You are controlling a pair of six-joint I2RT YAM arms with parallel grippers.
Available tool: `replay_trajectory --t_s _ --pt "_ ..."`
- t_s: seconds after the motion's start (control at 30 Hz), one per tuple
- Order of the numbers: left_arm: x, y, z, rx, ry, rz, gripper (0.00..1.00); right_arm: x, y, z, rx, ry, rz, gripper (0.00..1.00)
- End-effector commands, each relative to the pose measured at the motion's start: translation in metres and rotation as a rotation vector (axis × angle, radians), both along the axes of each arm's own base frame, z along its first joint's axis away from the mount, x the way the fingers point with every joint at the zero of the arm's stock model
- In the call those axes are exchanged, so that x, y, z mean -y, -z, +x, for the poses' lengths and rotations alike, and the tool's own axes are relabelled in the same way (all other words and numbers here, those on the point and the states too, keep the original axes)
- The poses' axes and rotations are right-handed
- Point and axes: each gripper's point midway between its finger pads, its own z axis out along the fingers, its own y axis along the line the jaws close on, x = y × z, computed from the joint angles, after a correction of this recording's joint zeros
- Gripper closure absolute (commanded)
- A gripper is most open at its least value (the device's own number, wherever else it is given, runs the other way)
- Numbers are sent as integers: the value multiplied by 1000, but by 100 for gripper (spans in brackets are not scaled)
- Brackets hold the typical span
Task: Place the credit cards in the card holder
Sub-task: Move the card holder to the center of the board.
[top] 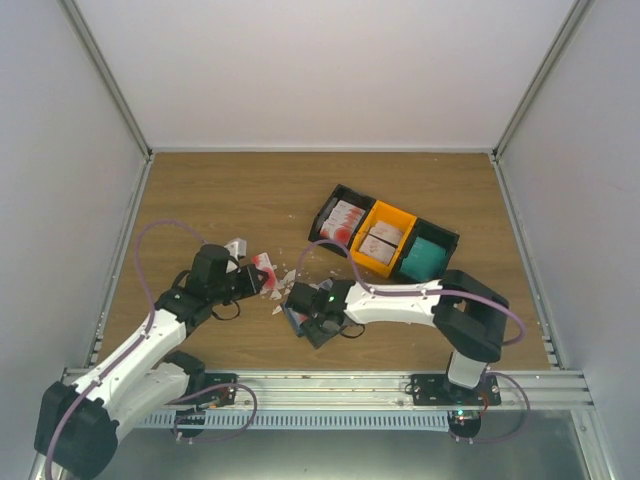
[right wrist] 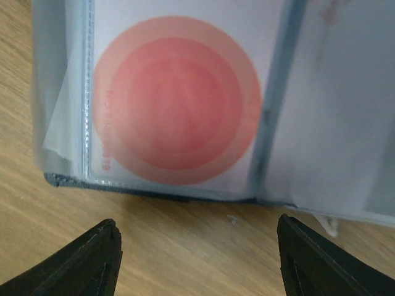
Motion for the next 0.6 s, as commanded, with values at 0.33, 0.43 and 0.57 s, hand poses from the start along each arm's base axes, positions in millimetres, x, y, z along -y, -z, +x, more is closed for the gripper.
replay_trajectory --t_s 0.33,0.43,0.57 --pt "-30 -28 15 70 -131 41 100 -43 14 54 162 46 -26 27" --pt "-29 -27 16 62 -129 30 100 -61 4 72 167 90 59 27" --pt "-22 -23 18 50 -103 5 100 -72 -20 95 175 142 182 27"
